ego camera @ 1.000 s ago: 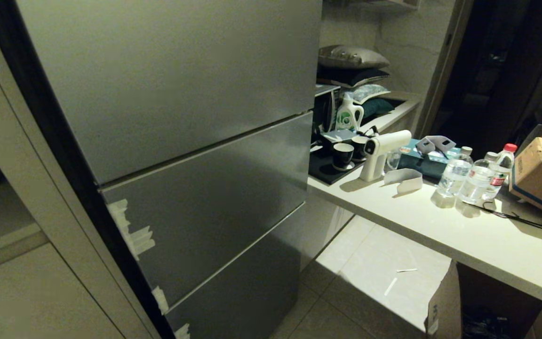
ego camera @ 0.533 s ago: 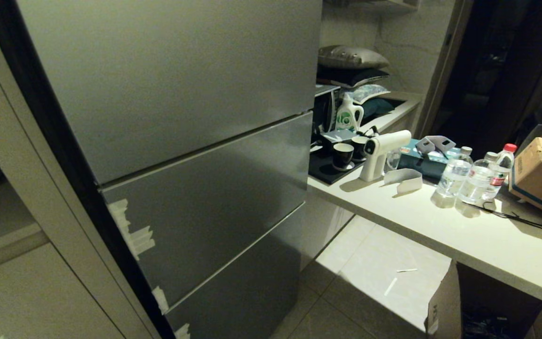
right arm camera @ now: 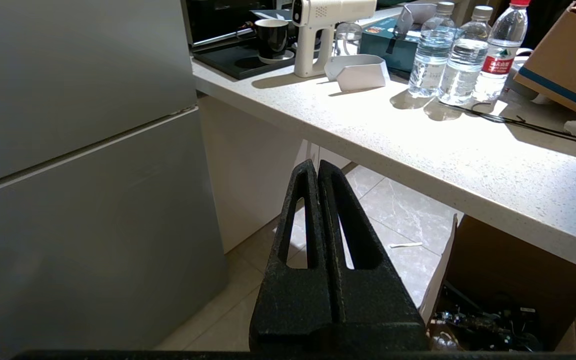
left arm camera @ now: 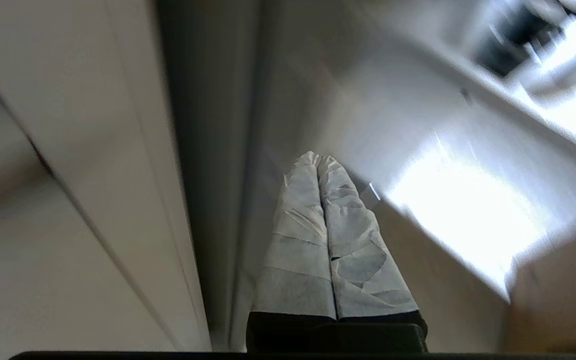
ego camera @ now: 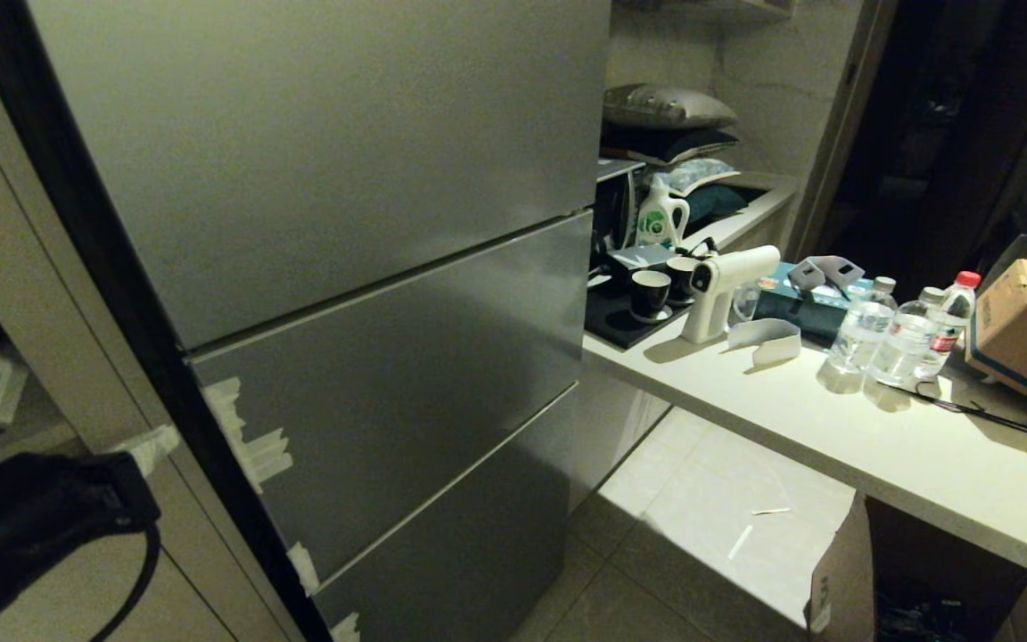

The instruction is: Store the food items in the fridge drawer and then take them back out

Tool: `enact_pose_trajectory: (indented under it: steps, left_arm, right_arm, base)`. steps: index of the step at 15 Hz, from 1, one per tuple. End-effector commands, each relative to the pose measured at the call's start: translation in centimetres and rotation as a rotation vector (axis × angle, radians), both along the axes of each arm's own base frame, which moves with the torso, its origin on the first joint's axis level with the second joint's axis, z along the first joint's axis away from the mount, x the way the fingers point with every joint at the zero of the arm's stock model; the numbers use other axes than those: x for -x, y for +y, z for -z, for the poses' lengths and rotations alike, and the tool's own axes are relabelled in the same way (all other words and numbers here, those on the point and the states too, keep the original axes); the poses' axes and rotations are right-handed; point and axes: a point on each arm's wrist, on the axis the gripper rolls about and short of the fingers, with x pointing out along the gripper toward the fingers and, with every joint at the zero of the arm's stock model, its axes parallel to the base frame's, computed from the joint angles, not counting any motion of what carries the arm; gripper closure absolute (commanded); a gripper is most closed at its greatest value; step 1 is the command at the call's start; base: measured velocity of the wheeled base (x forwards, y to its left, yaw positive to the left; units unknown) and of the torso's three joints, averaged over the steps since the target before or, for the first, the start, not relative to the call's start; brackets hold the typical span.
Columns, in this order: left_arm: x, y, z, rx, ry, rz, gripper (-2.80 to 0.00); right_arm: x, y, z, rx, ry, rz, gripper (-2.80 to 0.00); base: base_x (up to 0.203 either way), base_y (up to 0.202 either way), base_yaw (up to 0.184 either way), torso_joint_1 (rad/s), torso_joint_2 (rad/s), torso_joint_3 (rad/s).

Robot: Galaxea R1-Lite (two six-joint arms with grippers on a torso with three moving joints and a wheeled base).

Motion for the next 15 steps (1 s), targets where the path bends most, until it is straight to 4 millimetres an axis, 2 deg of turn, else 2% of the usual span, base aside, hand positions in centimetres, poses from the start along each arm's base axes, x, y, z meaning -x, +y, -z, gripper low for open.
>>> enact_pose_trajectory:
  steps: [1, 5, 12, 15]
  left_arm:
    - [-4.2, 1.4, 1.6, 0.008, 0.047, -0.054, 0.0]
    - [-5.6, 2.9, 1.7, 0.026, 0.051, -0.047, 0.0]
    - [-7.9, 3.1, 3.0, 0.029, 0.033, -0.039, 0.0]
    - [-7.9, 2.9, 3.0, 0.03, 0.025, -0.03, 0.0]
  right_arm:
    - [-0.2, 0.0, 0.9, 0.0, 0.031, 0.0, 0.0]
    - [-0.3, 0.0, 0.8, 0.0, 0.03, 0.002, 0.0]
    - [-0.2, 0.0, 0.8, 0.0, 0.029, 0.0, 0.0]
    - [-0.3, 0.0, 0.8, 0.0, 0.03, 0.001, 0.0]
  base:
    - [0.0, 0.0, 0.0, 0.0, 0.0, 0.0]
    - [0.0, 0.0, 0.0, 0.0, 0.0, 0.0]
    - [0.0, 0.0, 0.0, 0.0, 0.0, 0.0]
    - [0.0, 0.0, 0.0, 0.0, 0.0, 0.0]
